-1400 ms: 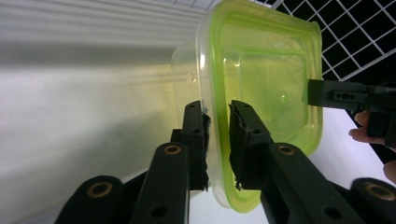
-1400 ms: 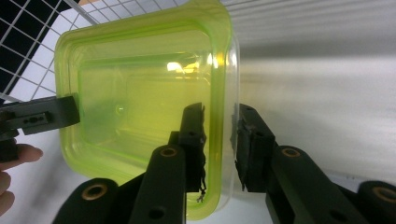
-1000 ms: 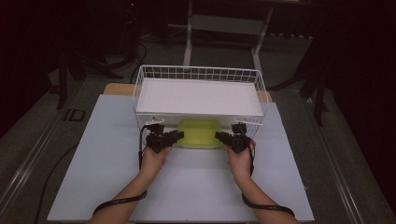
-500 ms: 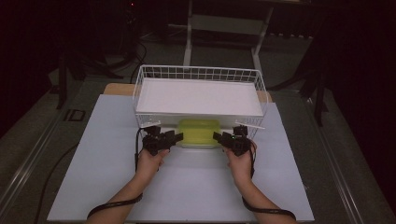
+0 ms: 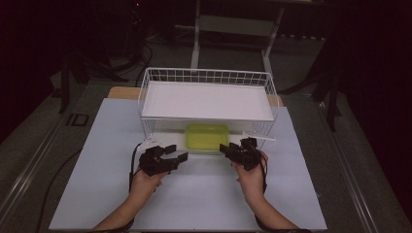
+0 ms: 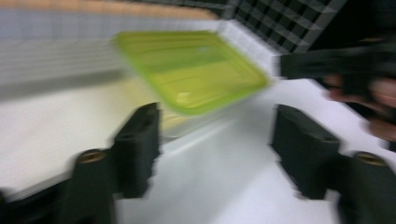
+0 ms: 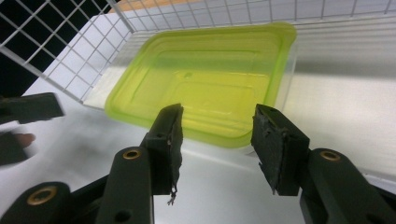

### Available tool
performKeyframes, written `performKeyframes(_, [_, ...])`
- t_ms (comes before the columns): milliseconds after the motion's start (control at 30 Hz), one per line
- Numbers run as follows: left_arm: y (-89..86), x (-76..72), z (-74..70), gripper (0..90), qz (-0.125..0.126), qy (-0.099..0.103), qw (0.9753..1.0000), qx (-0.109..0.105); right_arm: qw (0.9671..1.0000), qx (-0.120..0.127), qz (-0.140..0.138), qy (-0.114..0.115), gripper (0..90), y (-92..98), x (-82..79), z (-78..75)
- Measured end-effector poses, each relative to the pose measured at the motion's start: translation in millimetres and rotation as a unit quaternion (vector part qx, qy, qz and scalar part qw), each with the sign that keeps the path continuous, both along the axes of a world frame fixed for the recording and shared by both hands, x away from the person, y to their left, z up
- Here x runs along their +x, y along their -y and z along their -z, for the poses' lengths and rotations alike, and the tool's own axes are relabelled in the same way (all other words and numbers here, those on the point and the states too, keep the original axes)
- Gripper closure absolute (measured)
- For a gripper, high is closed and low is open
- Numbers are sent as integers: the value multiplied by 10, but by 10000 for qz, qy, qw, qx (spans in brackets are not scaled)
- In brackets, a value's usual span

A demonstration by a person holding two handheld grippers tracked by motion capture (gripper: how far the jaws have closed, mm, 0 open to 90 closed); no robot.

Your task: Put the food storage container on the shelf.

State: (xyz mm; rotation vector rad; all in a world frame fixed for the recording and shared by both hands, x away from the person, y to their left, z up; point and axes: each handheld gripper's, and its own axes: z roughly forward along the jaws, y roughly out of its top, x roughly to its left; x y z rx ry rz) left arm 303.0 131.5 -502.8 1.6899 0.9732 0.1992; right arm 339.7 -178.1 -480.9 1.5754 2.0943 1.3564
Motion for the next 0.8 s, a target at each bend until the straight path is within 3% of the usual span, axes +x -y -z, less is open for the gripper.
performKeyframes(100, [-43,-95,-54,273,-32,231,9997,7,10000,25,-45,-43,546,-23,-42,-7])
performKeyframes(167, [-75,-145,-74,153,-50,447,9990,20,9999,17,-110,-67,560,-62,-97,7])
performKeyframes(200, [-88,-172,-86,146,-60,517,9986,69,9998,3,-153,-84,560,-75,-112,17])
performKeyframes(267, [-98,-195,-94,144,-23,531,9986,41,9998,-14,-180,-102,562,-88,-126,29])
performKeyframes(500, [-144,-336,-22,76,204,304,9993,-108,9991,-132,-359,-169,598,-185,-168,117])
performKeyframes(567, [-145,-370,7,52,291,350,9990,-39,9989,-169,-402,-182,649,-217,-174,133])
performKeyframes(633, [-142,-395,34,19,387,526,9976,249,9983,-118,-485,-286,739,-248,-162,156])
performKeyframes(700, [-140,-393,55,19,510,475,9963,510,9980,-96,-527,-322,831,-271,-151,174])
performKeyframes(800, [-143,-404,90,20,361,469,9964,604,9981,-184,-529,-266,888,-315,-135,194])
